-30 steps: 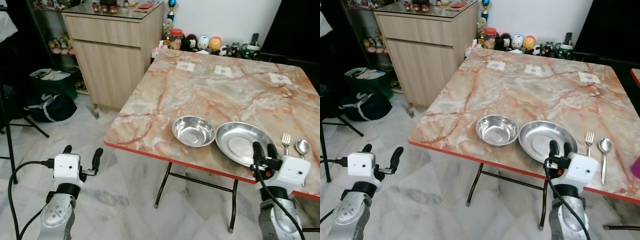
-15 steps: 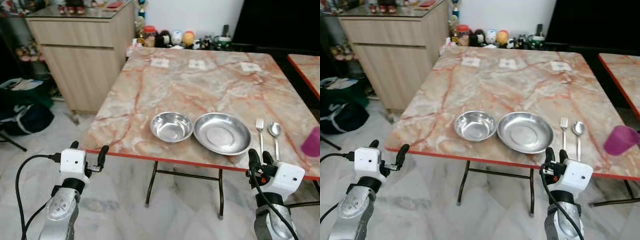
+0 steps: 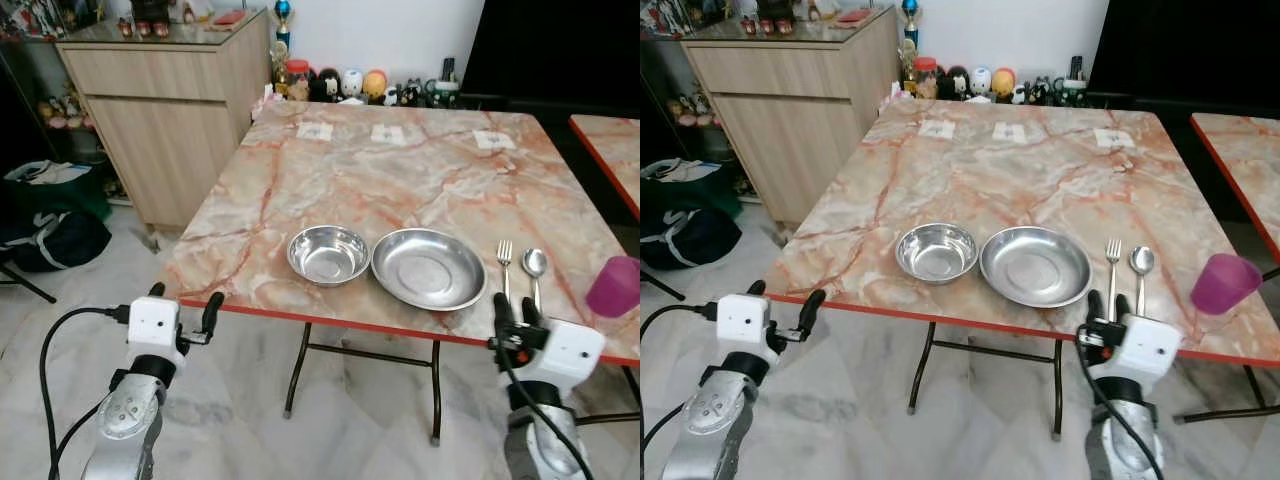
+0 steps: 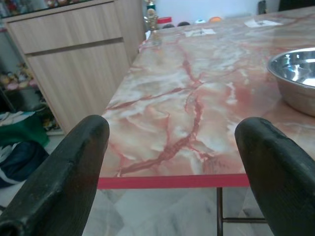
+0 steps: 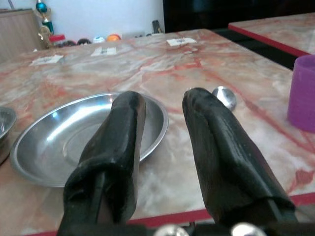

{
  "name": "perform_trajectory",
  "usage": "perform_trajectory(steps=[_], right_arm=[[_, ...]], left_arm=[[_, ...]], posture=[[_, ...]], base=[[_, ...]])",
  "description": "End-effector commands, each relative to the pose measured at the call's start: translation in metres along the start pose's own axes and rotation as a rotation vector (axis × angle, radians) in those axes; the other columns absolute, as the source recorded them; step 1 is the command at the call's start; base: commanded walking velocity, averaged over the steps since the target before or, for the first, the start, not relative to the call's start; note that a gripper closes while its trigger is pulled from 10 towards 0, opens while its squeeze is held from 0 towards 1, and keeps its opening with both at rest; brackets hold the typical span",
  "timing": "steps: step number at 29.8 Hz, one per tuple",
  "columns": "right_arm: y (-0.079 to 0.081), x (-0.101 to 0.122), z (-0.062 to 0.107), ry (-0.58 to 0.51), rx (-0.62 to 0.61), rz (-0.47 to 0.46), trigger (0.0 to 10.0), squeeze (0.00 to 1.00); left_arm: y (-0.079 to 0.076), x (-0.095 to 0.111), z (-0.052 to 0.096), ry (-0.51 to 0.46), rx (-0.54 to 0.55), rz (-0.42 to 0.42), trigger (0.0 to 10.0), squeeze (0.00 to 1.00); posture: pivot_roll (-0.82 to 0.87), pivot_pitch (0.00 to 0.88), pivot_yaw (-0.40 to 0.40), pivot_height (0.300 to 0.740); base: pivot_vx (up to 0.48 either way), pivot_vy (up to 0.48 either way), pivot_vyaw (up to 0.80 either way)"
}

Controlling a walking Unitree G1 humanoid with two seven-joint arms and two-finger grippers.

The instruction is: Setting the table

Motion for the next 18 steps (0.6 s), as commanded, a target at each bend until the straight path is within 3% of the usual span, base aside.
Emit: perform_trajectory(steps=[1, 18], right_arm=[[0.0011, 0.0005, -0.0025, -0.001, 0.002, -0.003, 10.0, 0.00], [0.0096, -0.0047, -0.0065, 0.036, 0.052, 0.003, 10.0, 0.00]], left_arm=[[-0.0034, 0.0029, -0.0006, -0.007, -0.015, 0.001, 10.0, 0.00], [-0.0050, -0.0009, 0.0021, 0.017, -0.016, 0.041, 10.0, 0.00]], posture=[[0.07, 0.000, -0.005, 0.740], [0.07, 0.000, -0.012, 0.740]], base=[[0.000, 0.000, 0.00], [0.031, 0.000, 0.00]])
Point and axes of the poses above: a point about 5 cm out from each wrist's last joint towards the gripper, its own z axis pointing back from the gripper into the wrist, its own x axis along the axis of the wrist's last joint, y = z × x, the point moved 1 cm from there along -z, pointing out of the wrist towards the gripper, and after that the axes turned 11 degrees about -z, right-handed, at the moved point
